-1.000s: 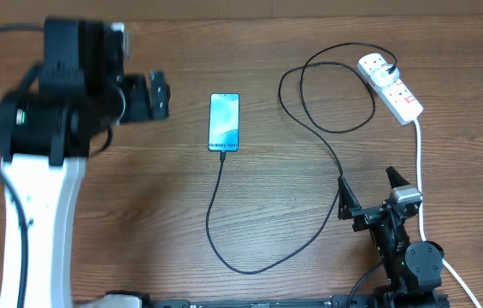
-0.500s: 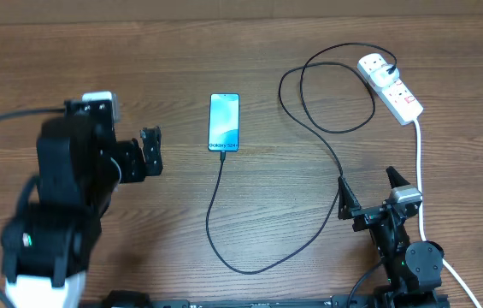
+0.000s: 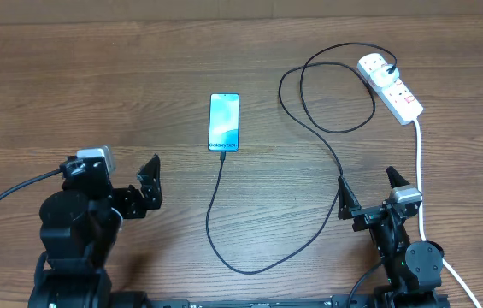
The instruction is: Plug charger to phone and switch on socket
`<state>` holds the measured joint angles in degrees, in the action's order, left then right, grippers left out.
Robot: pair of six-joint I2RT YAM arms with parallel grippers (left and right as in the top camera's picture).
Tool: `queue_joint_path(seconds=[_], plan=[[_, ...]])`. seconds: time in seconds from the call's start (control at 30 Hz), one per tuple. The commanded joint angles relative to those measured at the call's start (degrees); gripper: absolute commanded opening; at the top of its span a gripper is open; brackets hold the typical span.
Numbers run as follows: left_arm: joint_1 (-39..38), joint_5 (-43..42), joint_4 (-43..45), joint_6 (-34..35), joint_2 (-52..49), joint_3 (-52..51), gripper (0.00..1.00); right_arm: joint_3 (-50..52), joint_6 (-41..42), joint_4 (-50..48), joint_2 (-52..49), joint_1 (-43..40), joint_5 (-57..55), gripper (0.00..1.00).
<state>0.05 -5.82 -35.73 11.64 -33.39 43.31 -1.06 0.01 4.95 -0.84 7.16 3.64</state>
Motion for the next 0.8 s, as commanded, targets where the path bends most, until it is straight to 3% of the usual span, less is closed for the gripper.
queue_joint_path(seconds=[0.0,0.53,0.77], plan=[[0.42,-1.25,1.84,-0.52,2.95,-2.64,1.00,0.57,0.17,-0.33,0.68,0.11,0.11,1.00],[3.78,-1.31,14.84,-0.85,24.94,-21.64,1.00,0.57,0.17,-0.33,0.68,0.11,0.11,1.00],[3.96,-1.29,20.33,-0.68,28.87,-27.26,1.00,0.57,0.17,-0.33,0.68,0.11,0.11,1.00]])
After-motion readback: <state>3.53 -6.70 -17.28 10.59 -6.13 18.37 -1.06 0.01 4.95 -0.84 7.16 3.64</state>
